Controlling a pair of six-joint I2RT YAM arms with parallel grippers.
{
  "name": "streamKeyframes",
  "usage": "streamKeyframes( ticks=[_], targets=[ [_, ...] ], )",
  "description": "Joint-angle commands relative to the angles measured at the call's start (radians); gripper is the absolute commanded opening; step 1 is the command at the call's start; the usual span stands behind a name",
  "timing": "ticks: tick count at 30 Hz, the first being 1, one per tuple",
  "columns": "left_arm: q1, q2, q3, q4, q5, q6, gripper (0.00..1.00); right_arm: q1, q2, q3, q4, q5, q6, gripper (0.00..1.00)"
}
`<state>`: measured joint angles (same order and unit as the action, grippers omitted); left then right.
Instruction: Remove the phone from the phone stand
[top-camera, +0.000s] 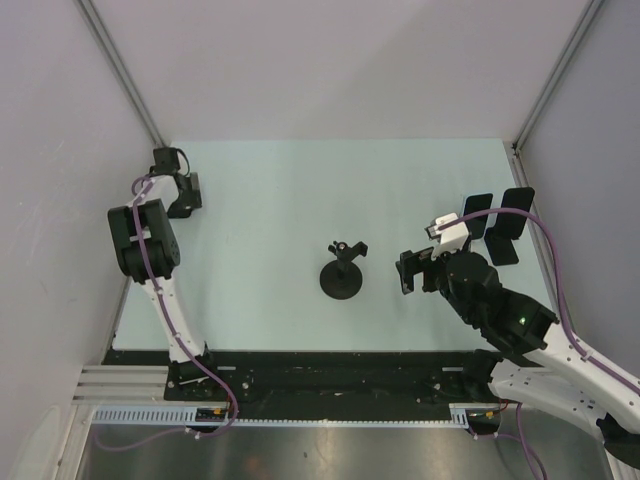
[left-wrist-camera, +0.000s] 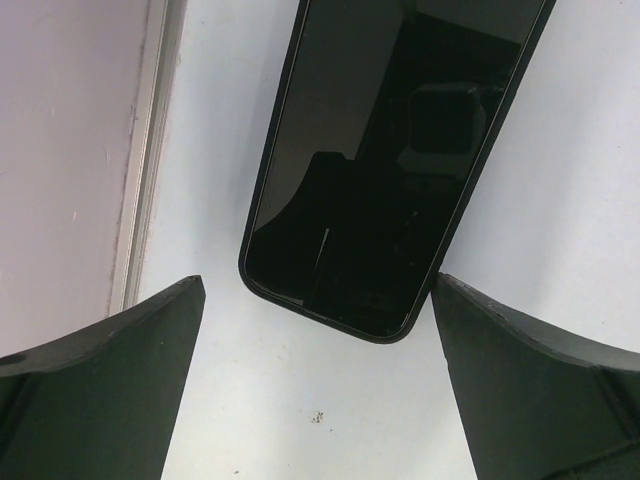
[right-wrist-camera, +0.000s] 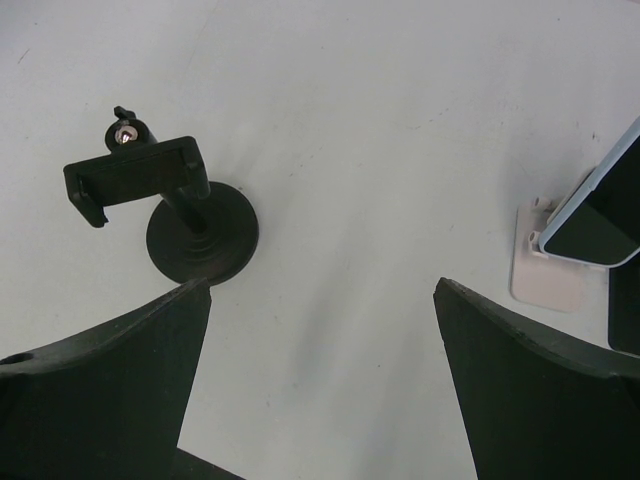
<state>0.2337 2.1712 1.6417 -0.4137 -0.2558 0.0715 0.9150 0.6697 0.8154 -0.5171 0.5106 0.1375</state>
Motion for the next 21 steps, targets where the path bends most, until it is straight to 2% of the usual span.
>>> streamKeyframes(
  ticks=[1,4,10,16,18,19,20,21],
  targets=[
    [0.007,-0.056,-0.017,0.006,-0.002,-0.010,1.00,-0.002,-0.005,-0.001,0.040,-0.006,-0.003,1.00],
    [0.003,-0.094,-0.045,0.006,0.059,-0.030,1.00,-0.002,-0.016,-0.001,0.043,-0.007,-0.006,0.99],
    [-0.034,-0.289,-0.123,0.012,0.199,-0.133,1.00,-0.002,-0.041,-0.001,0.049,-0.007,0.004,1.00],
    [-0.206,-0.543,-0.241,0.018,0.248,-0.197,1.00,-0.005,-0.048,-0.001,0.046,0.002,0.011,0.99],
    [-0.310,-0.611,-0.305,0.019,0.248,-0.213,1.00,-0.007,-0.056,-0.001,0.049,0.003,0.014,0.99],
    [-0.350,-0.687,-0.330,0.021,0.233,-0.220,1.00,-0.007,-0.061,0.001,0.046,0.005,0.014,0.99],
    [-0.440,-0.718,-0.350,0.023,0.208,-0.226,1.00,-0.007,-0.067,-0.001,0.049,0.006,0.014,0.99],
    [-0.491,-0.756,-0.391,0.023,0.122,-0.255,1.00,-0.007,-0.071,-0.001,0.046,0.008,0.016,0.99]
  ],
)
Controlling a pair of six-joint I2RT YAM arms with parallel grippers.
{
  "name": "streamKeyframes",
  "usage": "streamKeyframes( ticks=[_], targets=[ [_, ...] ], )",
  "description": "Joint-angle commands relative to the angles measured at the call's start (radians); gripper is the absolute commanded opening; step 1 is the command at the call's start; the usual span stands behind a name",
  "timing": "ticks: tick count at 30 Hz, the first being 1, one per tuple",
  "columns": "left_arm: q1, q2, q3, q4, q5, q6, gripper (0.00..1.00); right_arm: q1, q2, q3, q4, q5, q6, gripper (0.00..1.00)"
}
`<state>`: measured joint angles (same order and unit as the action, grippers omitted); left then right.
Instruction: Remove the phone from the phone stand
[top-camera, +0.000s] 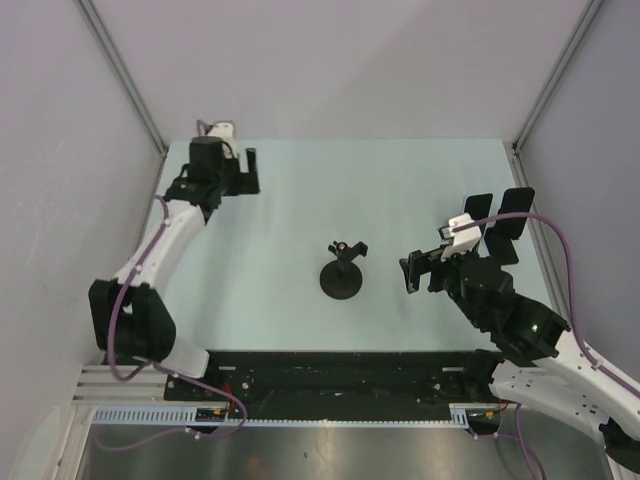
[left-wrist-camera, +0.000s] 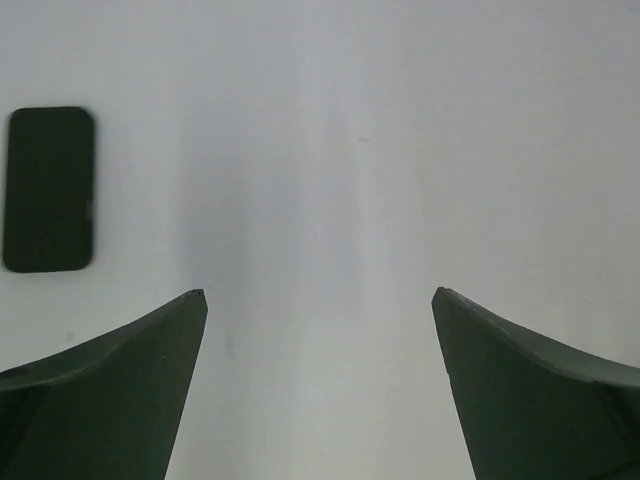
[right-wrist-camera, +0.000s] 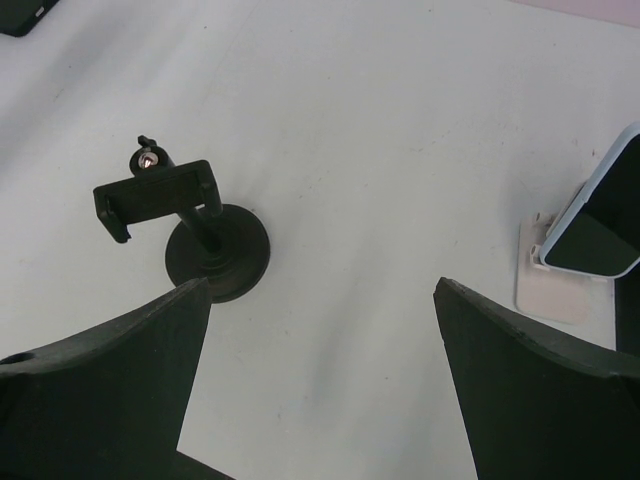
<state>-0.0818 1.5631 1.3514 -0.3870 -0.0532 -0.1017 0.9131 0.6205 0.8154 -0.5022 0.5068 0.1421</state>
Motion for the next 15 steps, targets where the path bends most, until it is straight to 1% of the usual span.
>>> streamKeyframes(
  ticks=[1,2,4,5,6,7,9,10,12,13,15],
  targets=[
    [-0.226,-0.202,-0.116,-0.006,-0.133,-0.110,1.00,-0.006,-0.025,-0.001,0.033,0.015,0.014,0.99],
    [-0.325,-0.231,-0.135,-0.004,-0.189,-0.140,1.00,-0.005,-0.028,-0.001,0.030,0.015,0.019,0.99],
    [-0.421,-0.306,-0.190,-0.004,-0.288,-0.228,1.00,-0.005,-0.033,-0.001,0.030,0.021,0.019,0.99],
    [-0.519,-0.328,-0.207,-0.003,-0.328,-0.257,1.00,-0.006,-0.033,-0.001,0.031,0.022,0.020,0.99],
    [-0.568,-0.345,-0.236,0.000,-0.417,-0.303,1.00,-0.008,-0.033,-0.001,0.030,0.024,0.022,0.99],
    [-0.660,-0.360,-0.245,-0.001,-0.456,-0.317,1.00,-0.008,-0.030,-0.001,0.030,0.025,0.025,0.99],
    [-0.740,-0.396,-0.268,-0.003,-0.534,-0.366,1.00,-0.010,-0.031,-0.001,0.025,0.027,0.027,0.99],
    [-0.803,-0.406,-0.274,-0.003,-0.568,-0.390,1.00,-0.008,-0.031,-0.001,0.022,0.029,0.030,0.99],
    [-0.858,-0.426,-0.293,-0.001,-0.580,-0.470,1.00,-0.008,-0.033,-0.001,0.017,0.033,0.036,0.99],
    [-0.912,-0.428,-0.296,-0.001,-0.597,-0.492,1.00,-0.010,-0.034,-0.001,0.016,0.036,0.037,0.99],
    [-0.972,-0.405,-0.294,-0.001,-0.643,-0.503,1.00,-0.010,-0.033,-0.001,0.014,0.047,0.036,0.99]
  ],
)
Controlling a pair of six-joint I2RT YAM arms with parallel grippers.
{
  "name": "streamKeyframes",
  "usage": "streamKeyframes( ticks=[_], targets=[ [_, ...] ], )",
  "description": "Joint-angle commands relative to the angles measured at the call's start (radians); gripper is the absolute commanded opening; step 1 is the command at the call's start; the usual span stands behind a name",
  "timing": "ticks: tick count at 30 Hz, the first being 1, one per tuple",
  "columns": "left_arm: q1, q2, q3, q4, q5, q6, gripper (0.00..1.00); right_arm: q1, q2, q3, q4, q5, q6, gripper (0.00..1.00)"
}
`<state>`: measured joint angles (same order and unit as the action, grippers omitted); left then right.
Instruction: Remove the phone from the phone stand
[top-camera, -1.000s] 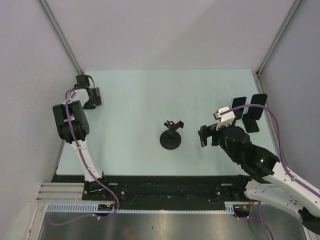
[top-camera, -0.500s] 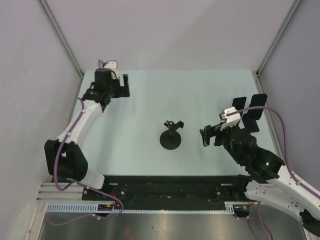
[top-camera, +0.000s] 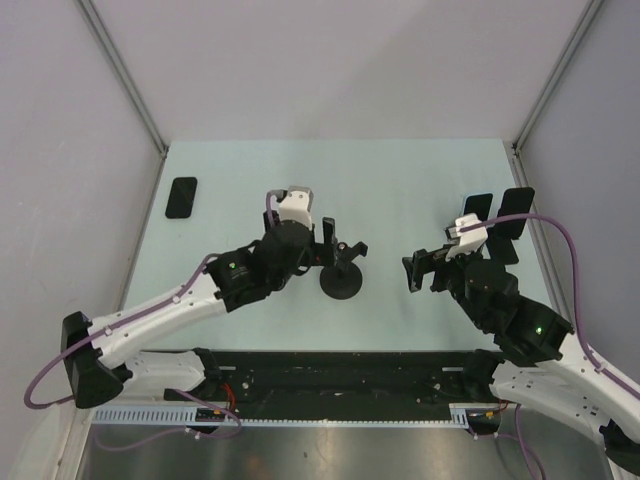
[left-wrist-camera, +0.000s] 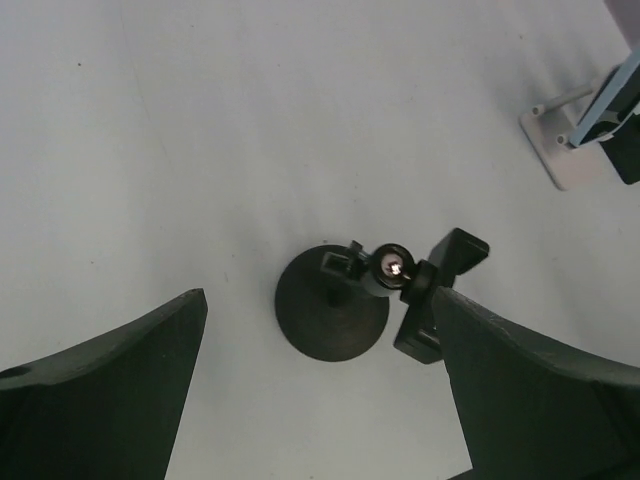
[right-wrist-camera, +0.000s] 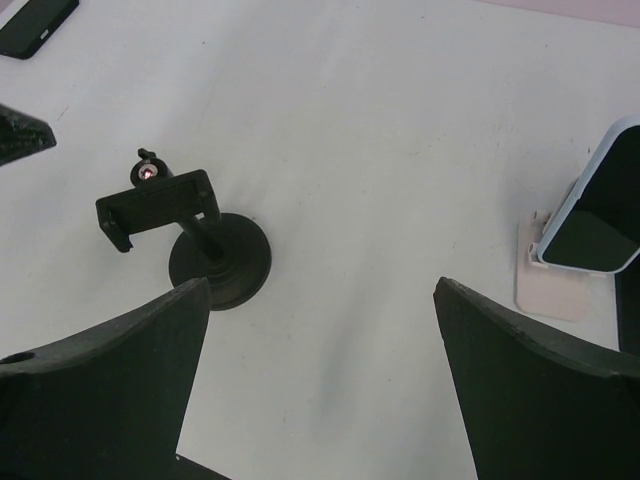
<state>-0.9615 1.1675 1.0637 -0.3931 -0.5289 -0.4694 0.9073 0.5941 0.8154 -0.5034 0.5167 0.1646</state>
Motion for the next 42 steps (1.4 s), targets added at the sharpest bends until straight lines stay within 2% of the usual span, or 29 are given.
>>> streamKeyframes(
  ticks=[1,4,12,17,19,27,30,34,42],
  targets=[
    [-0.147,0.001,-0.004,0.003,-0.204,-0.130,1.00,-0.004,-0.007,0.001,0.016,0.040,0.012,0.99],
    [-0.210,0.046,0.016,0.005,-0.264,-0.127,0.98,-0.004,-0.005,-0.001,0.009,0.048,0.018,0.99],
    [-0.255,0.167,0.041,0.005,-0.229,-0.198,0.90,-0.004,-0.001,-0.001,-0.001,0.068,0.026,0.99],
    [-0.258,0.215,0.039,0.003,-0.243,-0.212,0.75,-0.004,0.004,-0.001,-0.004,0.068,0.030,0.99],
    [-0.258,0.225,0.048,0.005,-0.255,-0.215,0.65,-0.004,0.009,-0.001,-0.004,0.069,0.030,0.99],
    [-0.256,0.245,0.068,0.003,-0.267,-0.158,0.39,-0.004,0.006,-0.001,-0.006,0.071,0.032,0.99],
    [-0.255,0.229,0.053,0.003,-0.284,-0.147,0.35,-0.004,0.003,-0.001,-0.006,0.072,0.030,0.99],
    [-0.234,0.202,0.030,0.005,-0.292,-0.144,0.35,-0.004,0.009,-0.001,-0.006,0.068,0.030,0.99],
    [-0.192,0.164,-0.001,0.003,-0.283,-0.126,0.42,-0.004,0.006,-0.001,-0.006,0.068,0.030,0.99]
  ],
)
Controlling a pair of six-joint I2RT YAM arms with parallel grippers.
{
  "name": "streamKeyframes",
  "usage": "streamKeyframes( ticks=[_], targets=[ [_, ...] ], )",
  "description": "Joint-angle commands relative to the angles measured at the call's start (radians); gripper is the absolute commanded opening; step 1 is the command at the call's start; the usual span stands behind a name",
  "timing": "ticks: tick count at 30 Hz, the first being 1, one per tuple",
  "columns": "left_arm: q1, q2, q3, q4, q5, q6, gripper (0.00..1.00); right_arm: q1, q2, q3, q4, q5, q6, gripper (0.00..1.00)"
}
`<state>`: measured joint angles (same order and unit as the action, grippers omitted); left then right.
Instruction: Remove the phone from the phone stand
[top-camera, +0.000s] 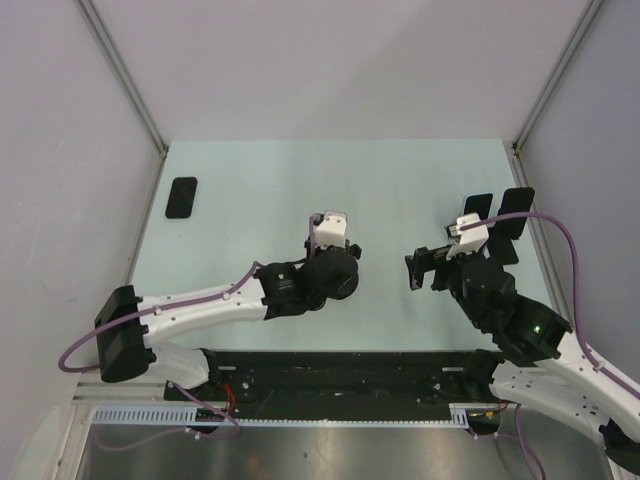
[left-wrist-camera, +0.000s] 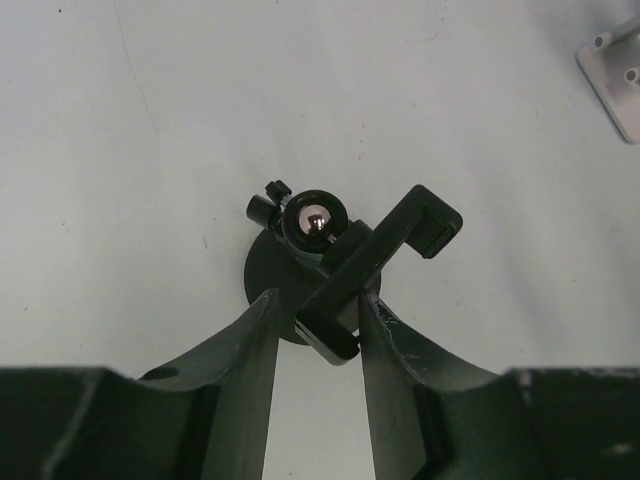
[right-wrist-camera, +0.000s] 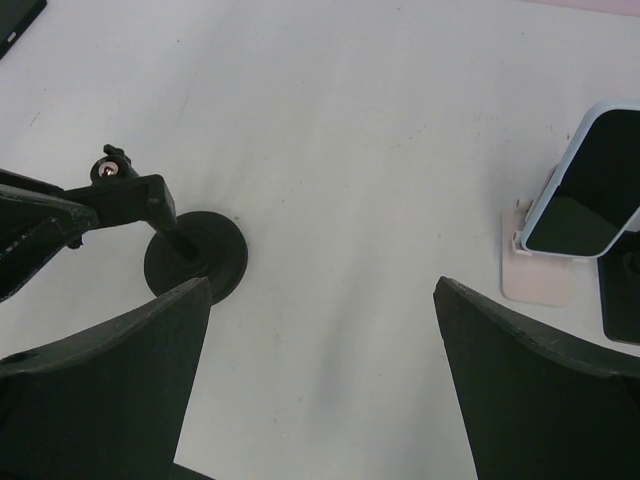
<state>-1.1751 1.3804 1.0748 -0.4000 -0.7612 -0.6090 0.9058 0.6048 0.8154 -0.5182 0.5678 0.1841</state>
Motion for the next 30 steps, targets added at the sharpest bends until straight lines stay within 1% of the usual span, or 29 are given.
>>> streamKeyframes(
  ticks=[1,7,13,16,22,30],
  targets=[
    [0.023,-0.052,-0.015,0.010,-0.050,0.015,0.42,-0.002,-0.005,-0.001,0.009,0.015,0.011,0.99],
    [0.031,-0.061,-0.030,0.012,-0.027,0.020,0.46,-0.001,-0.010,-0.001,0.010,0.017,0.011,0.99],
    [0.032,-0.076,-0.053,0.010,-0.015,0.023,0.45,-0.002,-0.014,-0.001,0.006,0.014,0.012,0.99],
    [0.032,-0.084,-0.058,0.006,-0.004,0.028,0.45,-0.002,-0.013,-0.001,0.009,0.015,0.011,0.99],
    [0.034,-0.092,-0.079,0.001,-0.027,0.031,0.38,-0.002,-0.010,-0.001,0.010,0.009,0.012,0.98],
    [0.064,-0.101,-0.085,0.000,0.003,0.040,0.34,-0.002,-0.010,-0.001,0.009,0.009,0.011,0.98]
  ],
)
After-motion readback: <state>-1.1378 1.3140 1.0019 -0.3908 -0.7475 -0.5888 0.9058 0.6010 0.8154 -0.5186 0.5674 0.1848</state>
